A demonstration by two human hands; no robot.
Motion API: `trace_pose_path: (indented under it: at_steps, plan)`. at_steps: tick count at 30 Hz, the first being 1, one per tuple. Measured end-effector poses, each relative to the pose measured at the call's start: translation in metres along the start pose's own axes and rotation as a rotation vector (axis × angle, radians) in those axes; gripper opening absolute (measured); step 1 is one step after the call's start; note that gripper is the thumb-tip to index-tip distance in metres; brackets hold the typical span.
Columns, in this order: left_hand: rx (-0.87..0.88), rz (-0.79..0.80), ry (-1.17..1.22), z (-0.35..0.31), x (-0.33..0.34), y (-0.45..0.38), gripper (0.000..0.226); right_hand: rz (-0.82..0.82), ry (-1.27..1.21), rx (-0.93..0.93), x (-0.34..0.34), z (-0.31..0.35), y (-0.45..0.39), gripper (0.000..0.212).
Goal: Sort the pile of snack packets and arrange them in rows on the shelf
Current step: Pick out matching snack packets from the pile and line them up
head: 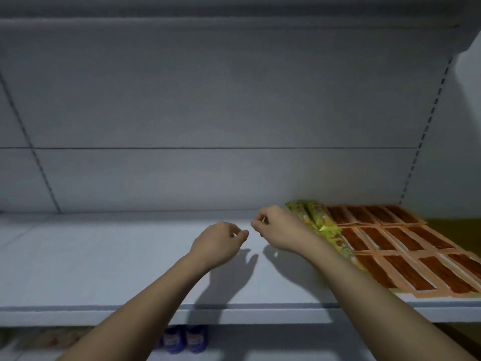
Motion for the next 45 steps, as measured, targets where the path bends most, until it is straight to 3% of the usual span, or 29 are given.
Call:
trace_pose_path:
  at_steps: [4,13,22,31,41,45]
  plan:
    - [-0.119,-0.078,-0.004,0.1,-0.066,0.051,0.028,0.096,0.002,-0.112,0.05,0.106,-0.03,0.03]
    - [-0.423,-0.3,-0.023,0.353,-0.213,0.228,0.037,0.273,0.08,-0.437,0.202,0.405,-0.066,0.031]
    - [-0.609,-0.521,0.032,0.509,-0.311,0.399,0.032,0.39,0.158,-0.747,0.318,0.654,-0.072,0.03]
    - [-0.746,-0.572,0.031,0.653,-0.372,0.448,0.026,0.502,0.205,-0.891,0.415,0.794,-0.126,0.036]
    - [-0.798,-0.477,0.034,0.828,-0.472,0.403,0.025,0.619,0.123,-0.835,0.51,0.912,-0.281,0.037]
    - [-0.765,-0.533,0.031,0.875,-0.525,0.384,0.026,0.574,0.147,-0.858,0.523,0.966,-0.328,0.031]
Point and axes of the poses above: each hand's wrist, its own y-axis away from the middle knuckle, its own x-axis out of the palm, z = x × y, the point moved 8 cm from there along -y, towards the middle knuckle, and after that the axes turned 14 degrees about z, right-handed, at the moved point
